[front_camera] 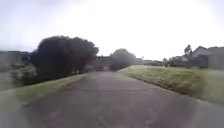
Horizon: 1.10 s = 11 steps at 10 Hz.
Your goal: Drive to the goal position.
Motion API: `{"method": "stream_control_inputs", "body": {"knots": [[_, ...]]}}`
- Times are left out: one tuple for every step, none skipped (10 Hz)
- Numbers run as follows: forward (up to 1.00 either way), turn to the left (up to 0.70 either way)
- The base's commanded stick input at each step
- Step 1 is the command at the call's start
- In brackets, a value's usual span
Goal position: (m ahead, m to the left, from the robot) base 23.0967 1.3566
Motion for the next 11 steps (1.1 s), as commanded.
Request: {"method": "stream_control_inputs", "body": {"knots": [[1.0,0.0],[1.0,0.0],[1.0,0.0],[1.0,0.0],[1.0,0.0],[1.0,0.16],[1.0,0.27],[1.0,0.27],[1.0,0.11],[1.0,0.0],[1.0,0.0]]}}
